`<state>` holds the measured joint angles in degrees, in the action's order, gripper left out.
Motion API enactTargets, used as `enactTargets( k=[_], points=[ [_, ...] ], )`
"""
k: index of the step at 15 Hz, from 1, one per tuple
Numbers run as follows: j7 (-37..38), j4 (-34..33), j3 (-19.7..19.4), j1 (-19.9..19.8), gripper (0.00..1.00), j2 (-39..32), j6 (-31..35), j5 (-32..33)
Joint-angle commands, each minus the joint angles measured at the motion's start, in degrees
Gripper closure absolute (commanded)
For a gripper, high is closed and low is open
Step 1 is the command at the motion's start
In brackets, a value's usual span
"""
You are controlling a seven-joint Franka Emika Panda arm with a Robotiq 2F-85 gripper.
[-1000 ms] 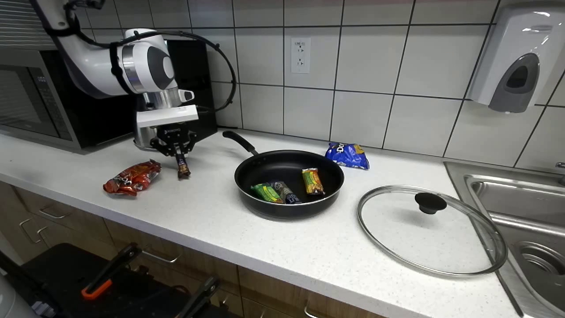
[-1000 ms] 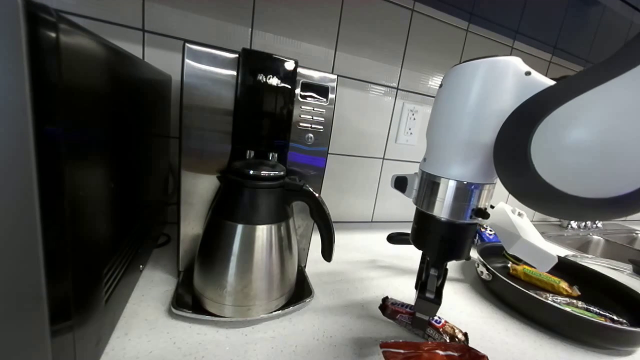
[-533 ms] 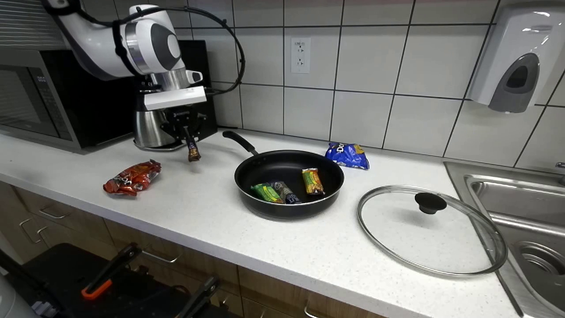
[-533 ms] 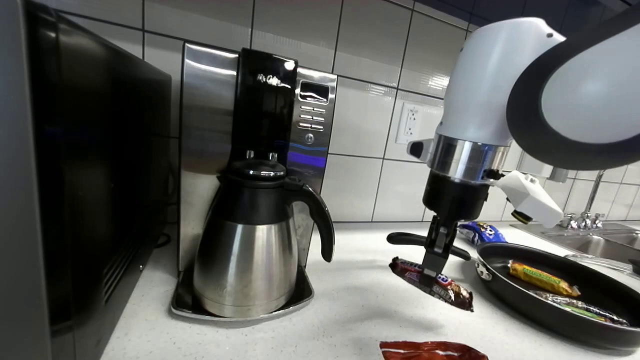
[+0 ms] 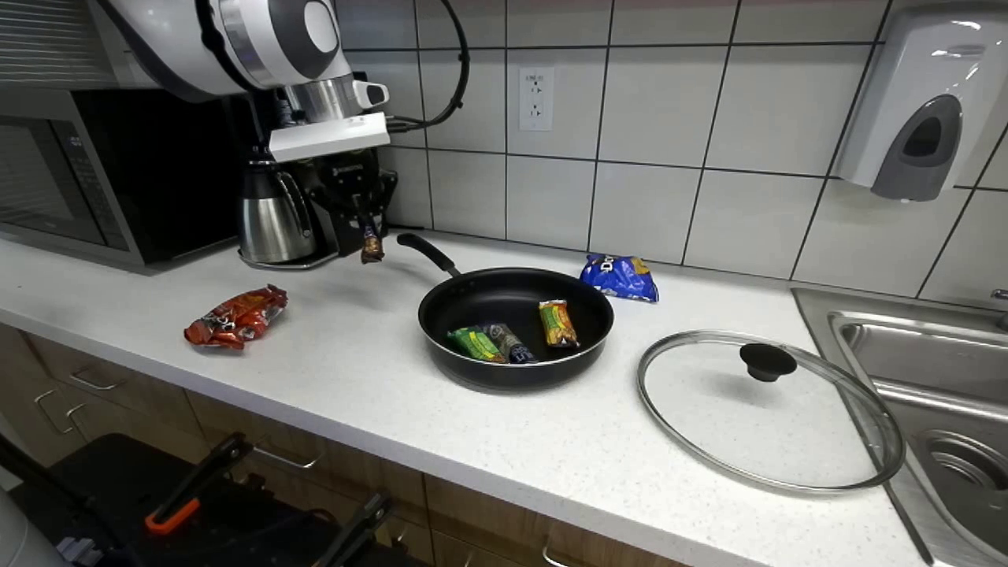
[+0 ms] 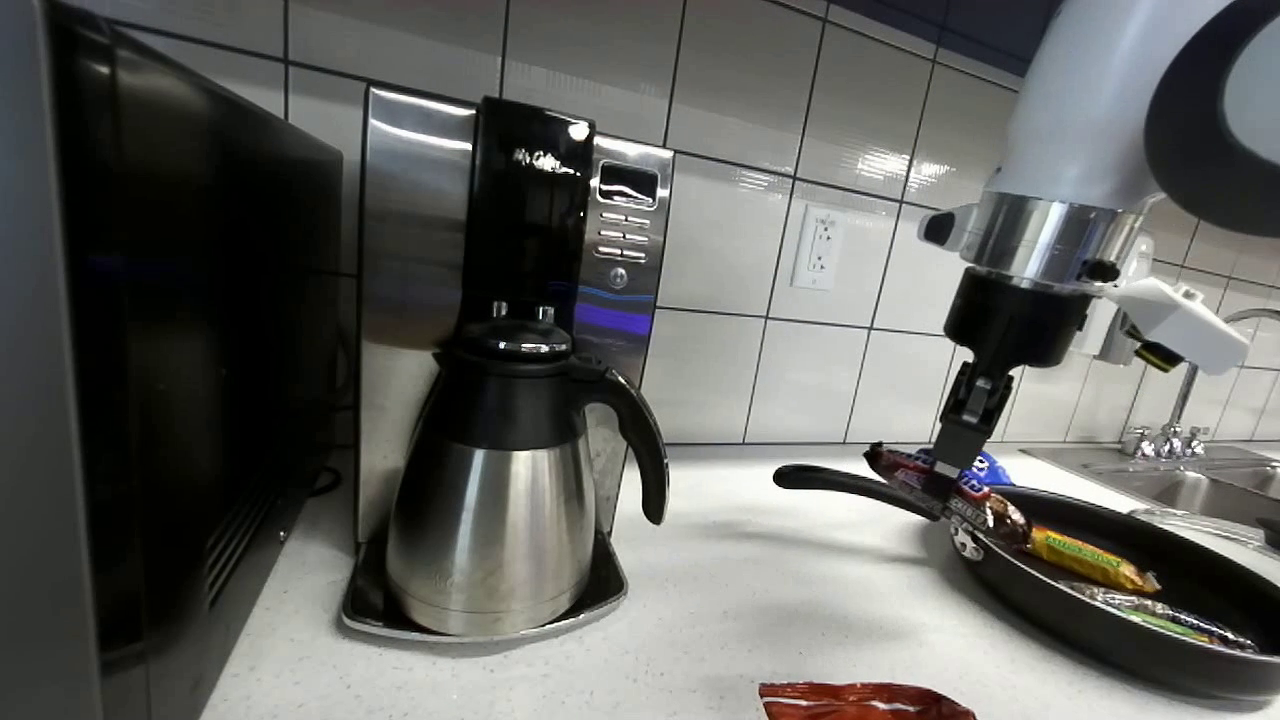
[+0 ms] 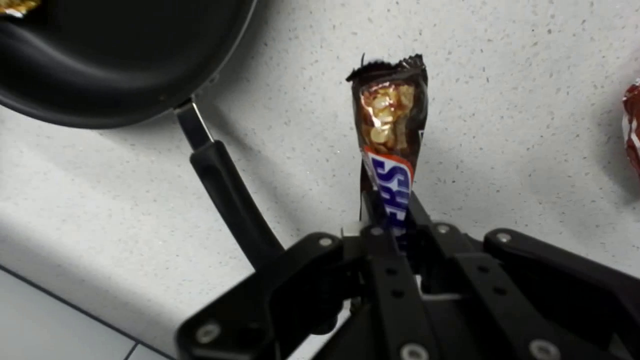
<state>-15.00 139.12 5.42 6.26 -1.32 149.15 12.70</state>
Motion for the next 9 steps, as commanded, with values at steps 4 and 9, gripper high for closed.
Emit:
enactTargets(
  k=[4, 9],
  points=[
    [-0.25, 7.59, -3.76, -3.35, 0.97, 8.41, 0.08, -1.26],
    [0.23, 9.20, -7.61, -7.04, 0.97, 8.70, 0.32, 0.87]
  ],
)
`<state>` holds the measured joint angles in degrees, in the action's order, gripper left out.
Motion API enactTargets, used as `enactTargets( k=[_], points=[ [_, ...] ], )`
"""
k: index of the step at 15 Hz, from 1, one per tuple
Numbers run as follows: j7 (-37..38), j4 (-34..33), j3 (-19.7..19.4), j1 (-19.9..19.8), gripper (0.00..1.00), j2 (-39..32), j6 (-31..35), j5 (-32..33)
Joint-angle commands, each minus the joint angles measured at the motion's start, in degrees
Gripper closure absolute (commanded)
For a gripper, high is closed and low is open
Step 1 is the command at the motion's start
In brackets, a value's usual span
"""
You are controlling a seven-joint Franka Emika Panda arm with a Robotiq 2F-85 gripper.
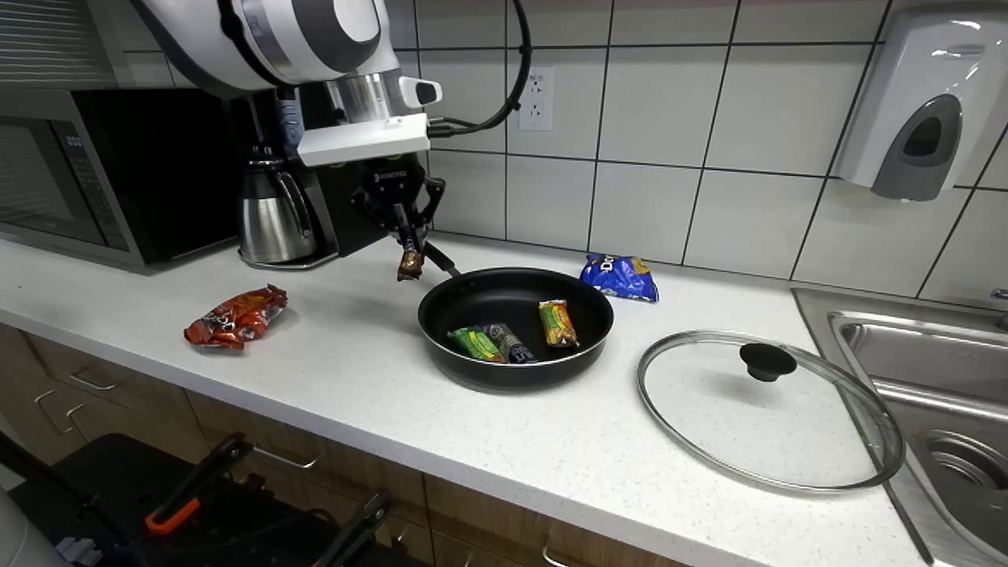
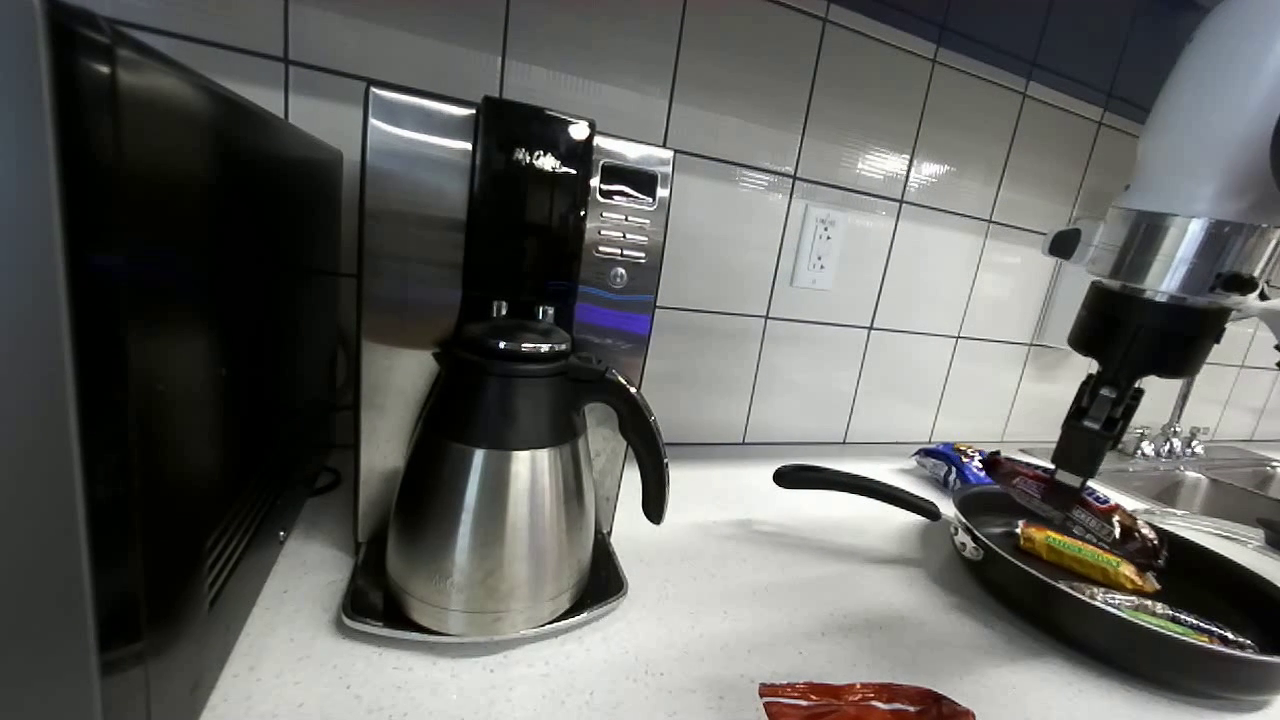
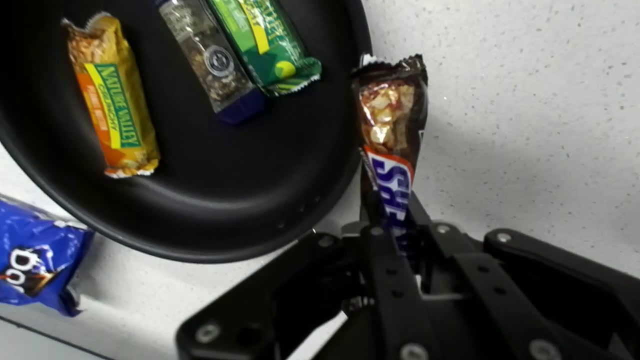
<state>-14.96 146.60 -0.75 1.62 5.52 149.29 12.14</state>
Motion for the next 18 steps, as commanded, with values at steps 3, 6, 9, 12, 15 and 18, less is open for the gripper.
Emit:
enactTargets(
  k=[3, 6, 9, 12, 15, 18],
  points=[
    [-2.89, 0.95, -4.01, -4.73, 0.97, 0.14, 0.47, 2.72],
    [-8.94, -0.23, -6.83, -6.73, 0.97, -2.42, 2.65, 3.07],
    [-18.22, -1.83, -8.80, -7.86, 0.97, -5.77, 5.37, 1.70],
    [-28.13, -2.83, -9.03, -8.49, 0.97, -7.78, 8.04, -1.28],
    [-35.52, -4.33, -7.83, -8.70, 0.97, -9.77, 10.33, -3.11],
    [-42.36, -5.29, -6.35, -9.28, 0.97, -11.76, 12.39, -6.80]
  ],
)
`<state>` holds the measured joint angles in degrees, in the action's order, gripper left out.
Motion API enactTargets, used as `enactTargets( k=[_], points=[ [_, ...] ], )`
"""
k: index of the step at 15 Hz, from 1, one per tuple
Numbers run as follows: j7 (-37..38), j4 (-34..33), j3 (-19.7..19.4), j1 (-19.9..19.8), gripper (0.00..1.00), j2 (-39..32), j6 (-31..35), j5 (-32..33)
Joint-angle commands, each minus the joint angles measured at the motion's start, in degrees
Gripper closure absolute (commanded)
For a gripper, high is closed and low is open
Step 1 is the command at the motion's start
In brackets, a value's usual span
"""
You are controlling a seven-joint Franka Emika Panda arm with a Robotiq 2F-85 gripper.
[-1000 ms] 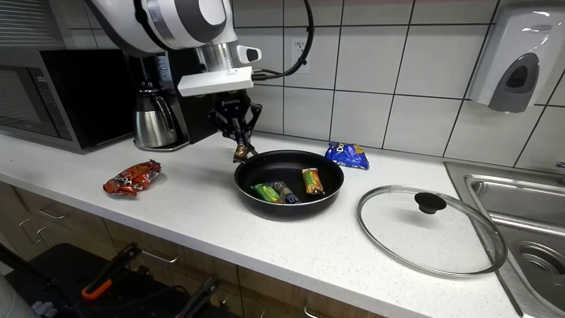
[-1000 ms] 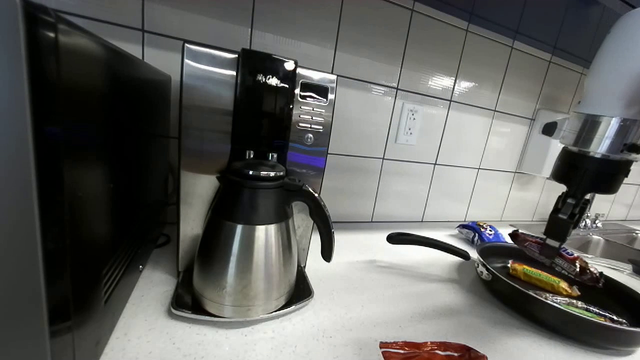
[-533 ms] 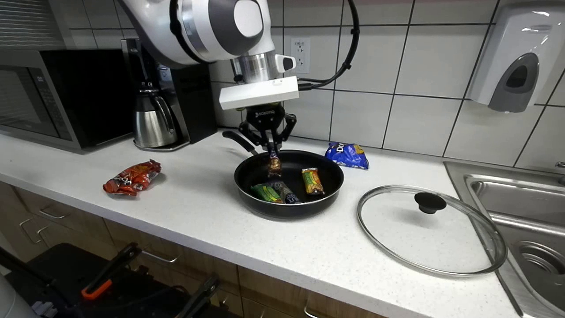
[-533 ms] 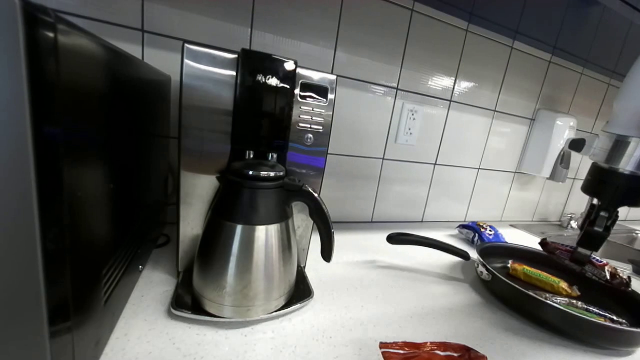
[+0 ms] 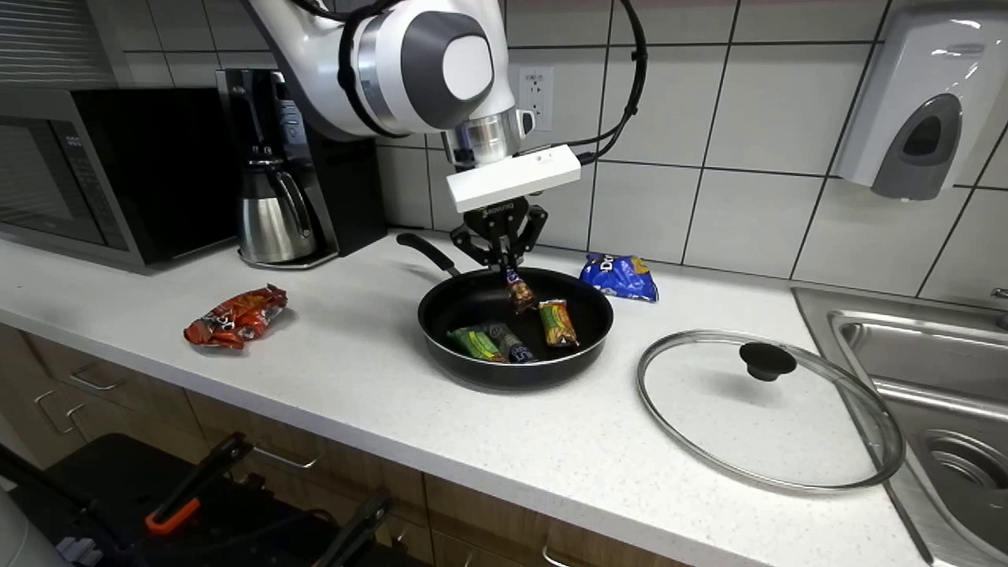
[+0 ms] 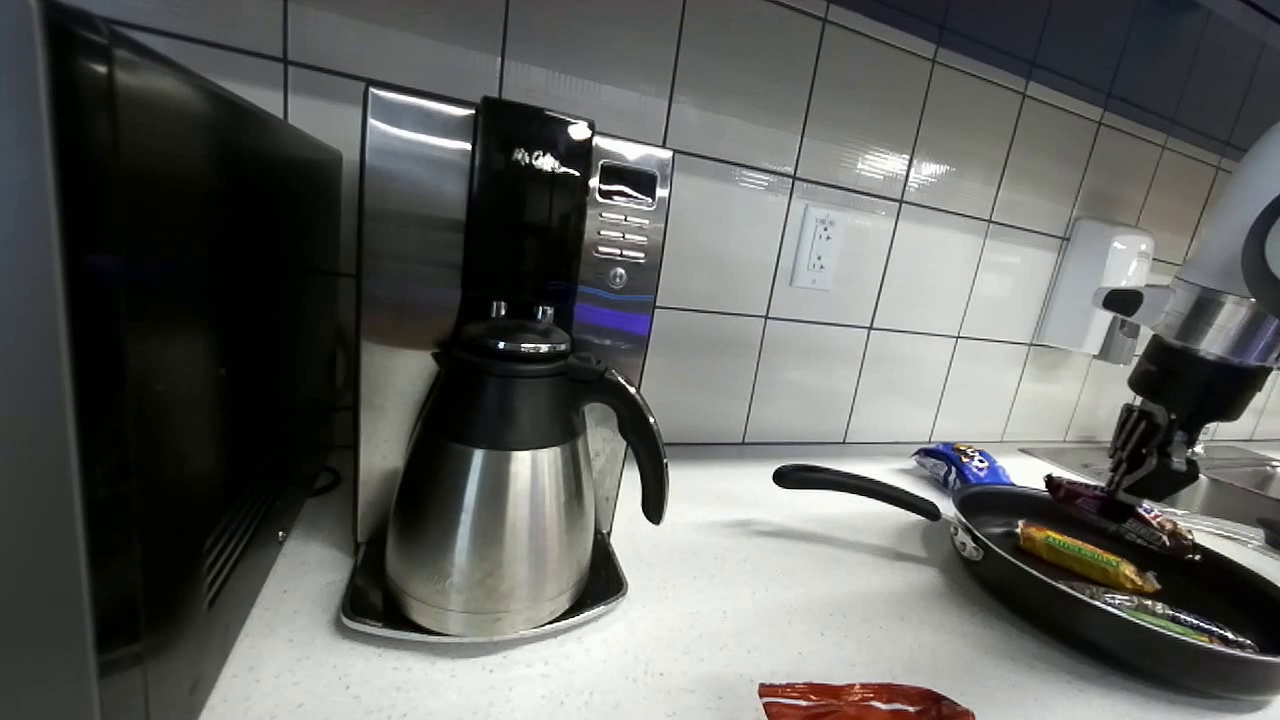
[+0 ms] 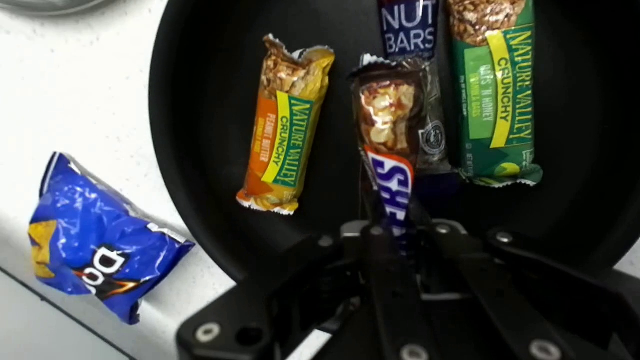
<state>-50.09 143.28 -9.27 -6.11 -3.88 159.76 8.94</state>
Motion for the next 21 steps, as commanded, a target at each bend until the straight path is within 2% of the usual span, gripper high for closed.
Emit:
enactTargets(
  k=[1, 6, 7, 8, 10, 16, 17, 19, 21],
  points=[
    [-9.21, -2.16, 2.71, -1.86, 0.97, -2.78, 2.32, -5.12],
    [-13.86, -1.88, 3.91, -2.60, 0.97, -2.53, 2.53, -7.37],
    [-13.62, -2.16, 3.84, -2.48, 0.63, -2.92, 2.54, -6.92],
    [-13.48, -2.45, 3.85, -2.34, 0.62, -3.33, 2.75, -6.69],
    [-12.63, -2.36, 3.73, -2.15, 0.49, -2.96, 2.36, -6.29],
    [-8.42, -1.91, 3.28, -1.62, 0.04, -2.93, 2.75, -5.53],
    [-6.11, -1.83, 2.62, -1.39, 0.01, -2.65, 2.11, -4.15],
    [-1.38, -1.12, 1.35, -1.39, 0.00, -1.82, 1.51, -1.99],
    [7.96, -0.99, -1.37, -1.29, 0.00, -1.42, 0.38, 3.28]
  ],
)
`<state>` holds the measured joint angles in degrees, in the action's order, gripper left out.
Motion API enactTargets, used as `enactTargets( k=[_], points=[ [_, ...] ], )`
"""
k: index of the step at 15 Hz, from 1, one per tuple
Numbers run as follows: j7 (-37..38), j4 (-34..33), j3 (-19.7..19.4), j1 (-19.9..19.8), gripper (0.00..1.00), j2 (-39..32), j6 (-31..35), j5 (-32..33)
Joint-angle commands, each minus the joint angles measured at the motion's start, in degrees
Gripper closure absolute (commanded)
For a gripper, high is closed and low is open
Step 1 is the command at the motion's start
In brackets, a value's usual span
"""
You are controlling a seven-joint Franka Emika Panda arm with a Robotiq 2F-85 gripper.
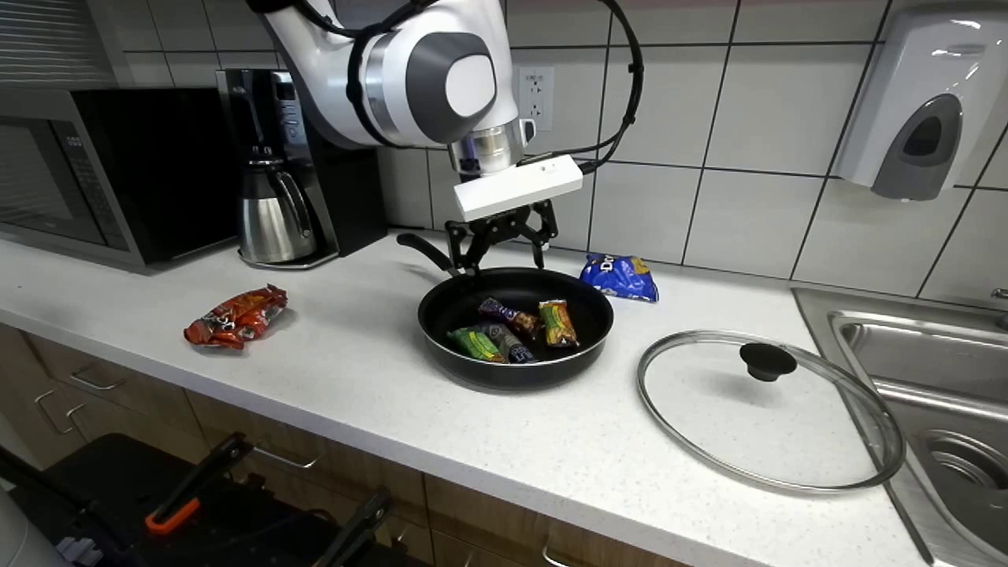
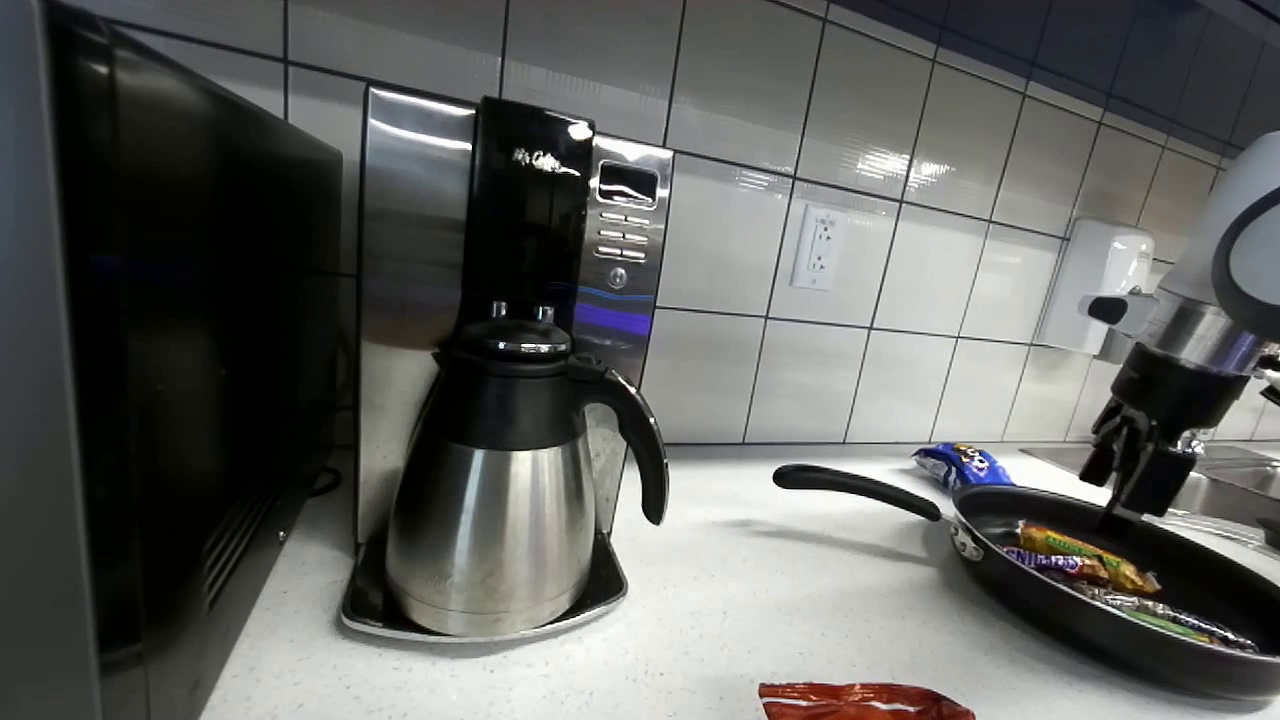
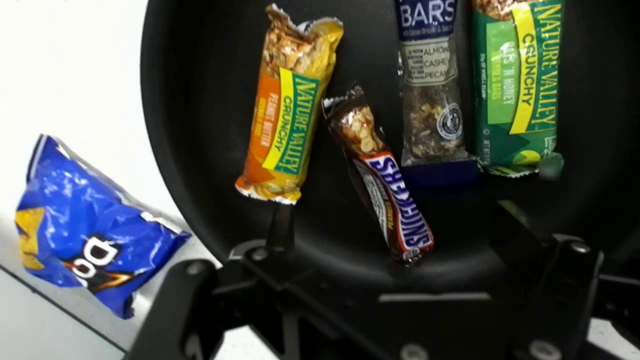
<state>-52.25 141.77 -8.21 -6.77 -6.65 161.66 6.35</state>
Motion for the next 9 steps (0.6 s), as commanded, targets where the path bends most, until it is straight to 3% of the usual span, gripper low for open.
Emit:
enactTargets(
  k=[1, 5, 6, 9],
  points=[
    [13.66, 0.65, -3.25, -0.85, 0.00, 1.71, -2.12, 7.68],
    [24.17, 2.00, -5.62, -1.91, 0.00, 3.70, -3.40, 13.18],
    [20.36, 0.50, -4.11, -2.50, 0.00, 0.78, -1.37, 11.07],
    [20.79, 0.61, -4.04, -2.77, 0.00, 0.70, -1.35, 11.38]
  ],
)
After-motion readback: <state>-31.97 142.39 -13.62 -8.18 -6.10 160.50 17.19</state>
